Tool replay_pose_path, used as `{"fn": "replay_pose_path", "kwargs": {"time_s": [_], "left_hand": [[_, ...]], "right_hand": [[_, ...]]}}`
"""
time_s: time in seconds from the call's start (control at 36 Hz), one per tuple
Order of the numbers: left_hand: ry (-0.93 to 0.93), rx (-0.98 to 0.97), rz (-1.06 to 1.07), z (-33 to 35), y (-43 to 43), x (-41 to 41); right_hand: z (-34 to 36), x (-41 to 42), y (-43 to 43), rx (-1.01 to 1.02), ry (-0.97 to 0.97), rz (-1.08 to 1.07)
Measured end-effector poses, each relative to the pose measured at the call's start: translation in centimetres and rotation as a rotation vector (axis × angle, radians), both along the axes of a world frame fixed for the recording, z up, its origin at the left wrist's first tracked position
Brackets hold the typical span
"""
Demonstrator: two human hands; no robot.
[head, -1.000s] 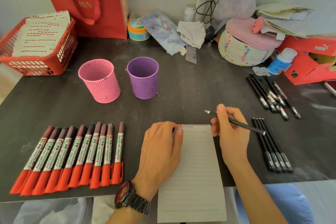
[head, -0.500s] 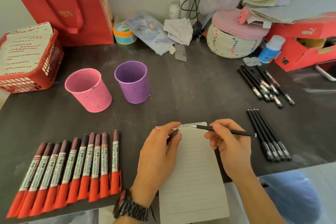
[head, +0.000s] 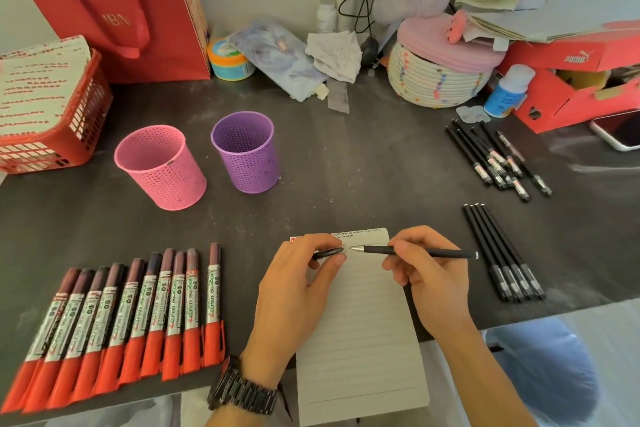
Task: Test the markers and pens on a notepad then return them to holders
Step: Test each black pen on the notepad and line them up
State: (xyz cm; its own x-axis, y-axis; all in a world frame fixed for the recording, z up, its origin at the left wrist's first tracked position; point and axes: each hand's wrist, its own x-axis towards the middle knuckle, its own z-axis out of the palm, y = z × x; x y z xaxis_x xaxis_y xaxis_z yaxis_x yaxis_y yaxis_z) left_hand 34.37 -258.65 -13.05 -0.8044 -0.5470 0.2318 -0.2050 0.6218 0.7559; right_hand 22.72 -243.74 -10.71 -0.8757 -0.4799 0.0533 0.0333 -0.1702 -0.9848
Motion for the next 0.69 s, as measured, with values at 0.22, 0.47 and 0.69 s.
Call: {"fn": "replay_pose_path", "kwargs": {"time_s": [0.22, 0.47, 0.69], "left_hand": [[0.032, -0.020, -0.029, 0.24, 0.06, 0.01], [0.052, -0.039, -0.044, 0.62, 0.07, 0.17], [0.111, -0.067, -0.018, 0.87, 0.06, 0.25]], "right_hand": [[-0.08, 0.20, -0.18, 0.072, 0.076, 0.043], [-0.02, 0.32, -0.11, 0.145, 0.164, 0.117], [-0.11, 0.49, -0.18, 0.188, 0.217, 0.161]]}}
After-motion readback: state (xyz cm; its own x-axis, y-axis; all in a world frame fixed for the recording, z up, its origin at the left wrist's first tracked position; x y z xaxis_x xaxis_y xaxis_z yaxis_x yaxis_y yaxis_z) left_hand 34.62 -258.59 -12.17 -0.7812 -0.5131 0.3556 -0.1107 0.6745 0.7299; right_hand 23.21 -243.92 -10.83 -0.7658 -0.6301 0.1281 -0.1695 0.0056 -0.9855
